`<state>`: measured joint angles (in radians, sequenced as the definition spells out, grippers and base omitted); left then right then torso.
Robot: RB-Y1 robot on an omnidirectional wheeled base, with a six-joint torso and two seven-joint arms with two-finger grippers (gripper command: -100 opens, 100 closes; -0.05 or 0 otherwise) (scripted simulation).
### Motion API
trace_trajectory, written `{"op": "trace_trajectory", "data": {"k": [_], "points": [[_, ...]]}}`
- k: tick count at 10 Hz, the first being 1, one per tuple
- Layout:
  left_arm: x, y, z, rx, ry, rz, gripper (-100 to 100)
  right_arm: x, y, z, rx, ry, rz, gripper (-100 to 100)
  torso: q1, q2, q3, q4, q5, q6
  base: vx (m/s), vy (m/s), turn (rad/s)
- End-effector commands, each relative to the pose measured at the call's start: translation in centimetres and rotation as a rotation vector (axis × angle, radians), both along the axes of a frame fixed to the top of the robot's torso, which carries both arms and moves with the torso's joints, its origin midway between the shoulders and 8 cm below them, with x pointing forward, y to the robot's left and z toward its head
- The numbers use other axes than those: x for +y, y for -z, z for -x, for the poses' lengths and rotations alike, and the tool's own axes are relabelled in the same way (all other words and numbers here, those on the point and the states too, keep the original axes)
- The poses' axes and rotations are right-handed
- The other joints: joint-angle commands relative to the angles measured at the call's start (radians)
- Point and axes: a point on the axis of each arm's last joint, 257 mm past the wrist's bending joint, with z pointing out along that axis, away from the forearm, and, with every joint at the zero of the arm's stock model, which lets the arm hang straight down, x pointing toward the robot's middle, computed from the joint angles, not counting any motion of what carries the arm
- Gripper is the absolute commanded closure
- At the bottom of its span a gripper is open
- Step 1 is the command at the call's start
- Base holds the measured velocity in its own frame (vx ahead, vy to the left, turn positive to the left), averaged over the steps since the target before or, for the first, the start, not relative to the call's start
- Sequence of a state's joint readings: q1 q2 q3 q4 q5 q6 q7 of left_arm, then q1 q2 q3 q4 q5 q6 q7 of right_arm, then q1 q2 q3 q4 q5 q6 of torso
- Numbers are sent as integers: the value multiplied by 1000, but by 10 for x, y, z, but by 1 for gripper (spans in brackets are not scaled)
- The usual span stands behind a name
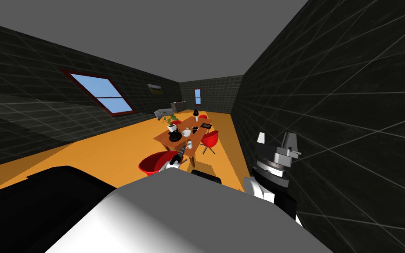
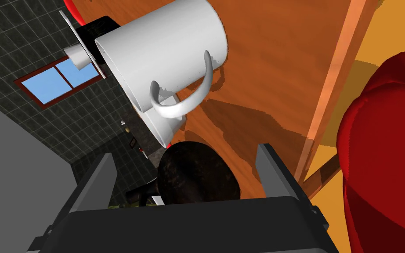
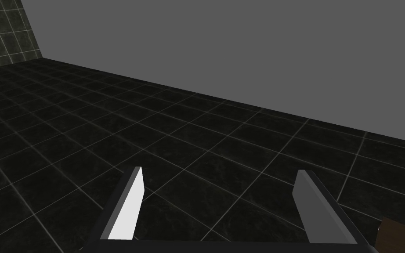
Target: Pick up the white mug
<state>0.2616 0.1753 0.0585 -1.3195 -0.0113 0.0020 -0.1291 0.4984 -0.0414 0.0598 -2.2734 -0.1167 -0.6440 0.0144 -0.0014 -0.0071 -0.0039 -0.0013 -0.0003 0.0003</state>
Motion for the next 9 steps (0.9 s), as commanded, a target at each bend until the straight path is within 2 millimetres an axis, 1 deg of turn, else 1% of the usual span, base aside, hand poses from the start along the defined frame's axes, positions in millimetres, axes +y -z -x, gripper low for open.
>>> {"op": "trace_trajectory", "data": {"k": [1,2,3,4,5,6,7,8,9], "points": [[-1,11,1,31,-13,19,-100,0,0,0,0,0,0,0,0,0,0,0,0,0,129,-22,-129],[-1,7,1,19,-7,11,-100,0,0,0,0,0,0,0,-1,-1,-1,0,0,0,58,-9,-24],[-2,8,1,22,-9,13,0,0,0,0,0,0,0,0,0,2,1,0,0,0,11,-1,6],[-21,12,-14,21,20,19,-100,0,0,0,0,0,0,0,0,5,3,1,0,0,2,24,274],[-21,13,-13,23,19,19,-100,0,0,0,0,0,0,0,2,6,3,1,0,-1,-1,25,143],[-41,15,-28,19,50,23,-100,0,0,0,0,0,0,0,2,7,4,1,0,0,-8,41,241],[-60,19,-35,21,77,26,-100,0,0,0,0,0,0,0,3,7,4,1,1,-1,-9,45,423],[-63,21,-41,25,82,28,-100,0,0,0,0,0,0,0,3,7,4,1,1,-1,-3,29,125],[-84,21,-53,21,115,30,-100,0,0,0,0,0,0,0,3,7,4,1,1,0,2,41,205]]}}
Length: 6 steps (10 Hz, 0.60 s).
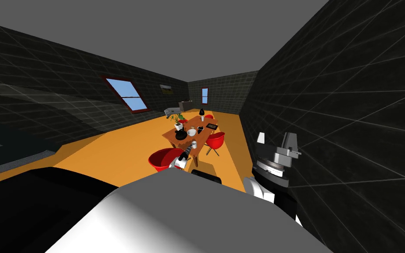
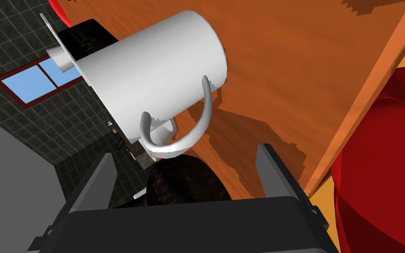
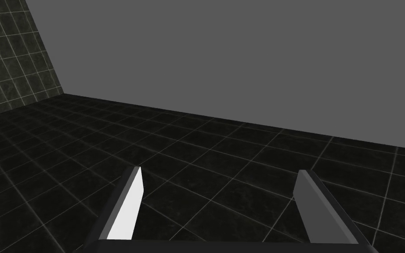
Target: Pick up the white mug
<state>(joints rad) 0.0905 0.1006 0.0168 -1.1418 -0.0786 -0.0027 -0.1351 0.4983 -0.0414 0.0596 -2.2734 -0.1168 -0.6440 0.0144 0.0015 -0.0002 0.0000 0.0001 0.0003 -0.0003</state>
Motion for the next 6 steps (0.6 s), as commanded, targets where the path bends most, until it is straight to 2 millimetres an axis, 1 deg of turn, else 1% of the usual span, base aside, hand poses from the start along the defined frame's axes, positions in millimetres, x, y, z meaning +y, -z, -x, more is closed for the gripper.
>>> {"op": "trace_trajectory", "data": {"k": [1,2,3,4,6], "points": [[-13,5,-6,5,20,1,-100,0,0,0,0,0,0,0,0,0,0,0,0,0,1,27,118],[-35,1,-19,-9,55,2,-100,0,0,0,0,0,0,0,-1,0,0,0,0,0,-3,37,226],[-36,6,-19,4,57,2,-100,0,0,0,0,0,0,0,0,0,0,0,0,0,0,27,136],[-59,0,-33,-12,94,2,-100,0,0,0,0,0,0,0,0,0,0,0,0,0,3,38,330],[-107,6,-49,3,177,-2,-100,0,0,0,0,0,0,0,1,0,0,0,0,0,6,49,375]]}}
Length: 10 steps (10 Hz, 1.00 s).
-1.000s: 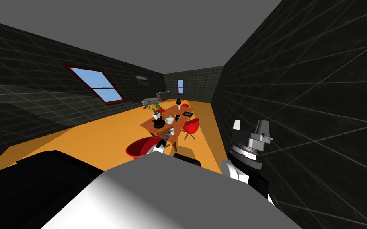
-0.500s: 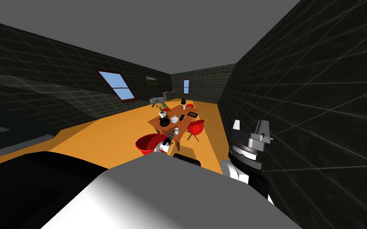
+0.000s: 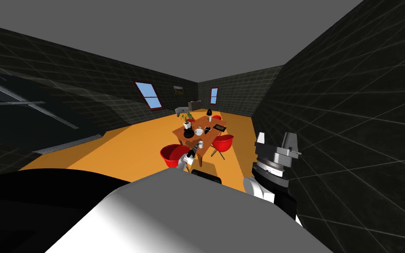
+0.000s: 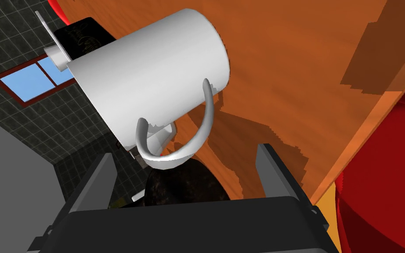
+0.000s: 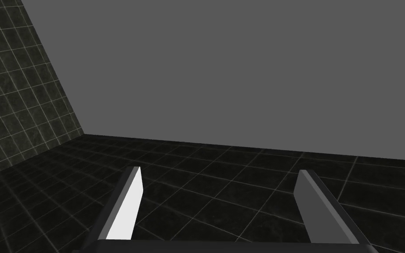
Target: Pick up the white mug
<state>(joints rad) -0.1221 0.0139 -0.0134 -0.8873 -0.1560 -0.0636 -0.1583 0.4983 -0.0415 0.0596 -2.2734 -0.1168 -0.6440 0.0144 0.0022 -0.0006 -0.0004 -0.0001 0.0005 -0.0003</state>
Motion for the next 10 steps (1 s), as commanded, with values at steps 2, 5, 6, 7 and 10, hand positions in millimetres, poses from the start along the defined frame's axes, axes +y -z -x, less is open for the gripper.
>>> {"op": "trace_trajectory", "data": {"k": [2,5,6,7,10], "points": [[-41,-5,-13,-2,75,-10,-100,0,0,0,0,0,0,0,1,0,0,0,0,0,5,46,224],[-61,-11,-24,-11,111,-14,-100,0,0,0,0,0,0,0,-4,1,0,0,-1,1,8,1,95],[-62,-11,-25,-15,113,-14,100,0,0,0,0,0,0,0,-3,1,1,0,-1,1,0,0,0],[-61,-11,-24,-13,113,-15,100,0,0,0,0,0,0,0,-3,2,1,1,-1,1,0,0,0],[-62,-11,-24,-14,113,-15,100,0,0,0,0,0,0,0,-3,2,1,1,-1,1,0,0,0]]}}
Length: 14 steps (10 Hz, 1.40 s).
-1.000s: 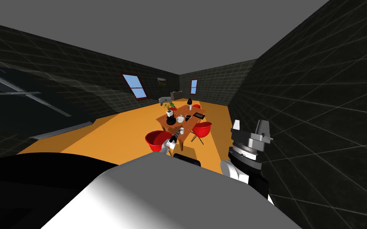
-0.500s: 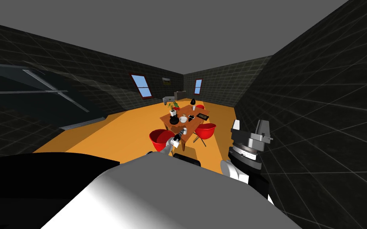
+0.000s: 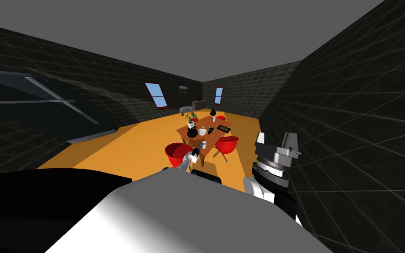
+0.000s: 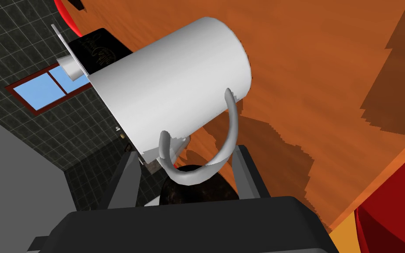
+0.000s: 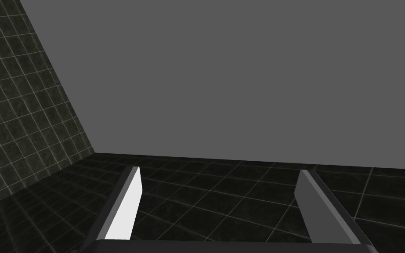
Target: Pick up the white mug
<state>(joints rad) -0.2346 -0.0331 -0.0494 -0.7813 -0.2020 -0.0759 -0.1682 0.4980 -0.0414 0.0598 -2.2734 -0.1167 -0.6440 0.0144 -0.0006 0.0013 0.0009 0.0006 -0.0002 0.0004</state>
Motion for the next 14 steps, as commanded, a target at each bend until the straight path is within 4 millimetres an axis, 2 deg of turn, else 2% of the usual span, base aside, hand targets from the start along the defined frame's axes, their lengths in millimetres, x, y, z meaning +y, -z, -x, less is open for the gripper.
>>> {"op": "trace_trajectory", "data": {"k": [1,2,3,5,8,9,10,11,12,13,14], "points": [[0,0,0,0,0,0,0,0,0,0,0,0,0,0,0,0,0,0,0,0,0,0,0],[21,7,11,15,-37,3,100,0,0,0,0,0,0,0,0,0,0,0,0,0,-3,-2,-212],[43,9,17,21,-76,7,100,0,0,0,0,0,0,0,0,1,0,-2,0,0,-12,-18,-419],[46,8,20,15,-82,9,100,0,0,0,0,0,0,0,0,-4,-4,-5,2,1,-13,-13,-40],[116,11,49,22,-200,14,100,0,0,0,0,0,0,0,-1,-6,-6,-7,3,2,-4,-46,-355],[119,11,54,19,-206,15,100,0,0,0,0,0,0,0,-2,-6,-7,-7,3,3,-4,-41,-134],[141,9,64,18,-240,14,100,0,0,0,0,0,0,0,-1,-7,-7,-7,3,1,6,-40,-208],[142,9,66,19,-243,13,100,0,0,0,0,0,0,0,-1,-7,-7,-7,3,2,3,-24,-113],[163,8,78,20,-276,11,100,0,0,0,0,0,0,0,0,-7,-7,-7,3,1,5,-35,-273],[164,7,80,18,-278,11,100,0,0,0,0,0,0,0,0,-8,-7,-7,4,2,4,-23,-123],[185,7,93,25,-309,7,100,0,0,0,0,0,0,0,0,-7,-7,-7,4,1,-2,-33,-178]]}}
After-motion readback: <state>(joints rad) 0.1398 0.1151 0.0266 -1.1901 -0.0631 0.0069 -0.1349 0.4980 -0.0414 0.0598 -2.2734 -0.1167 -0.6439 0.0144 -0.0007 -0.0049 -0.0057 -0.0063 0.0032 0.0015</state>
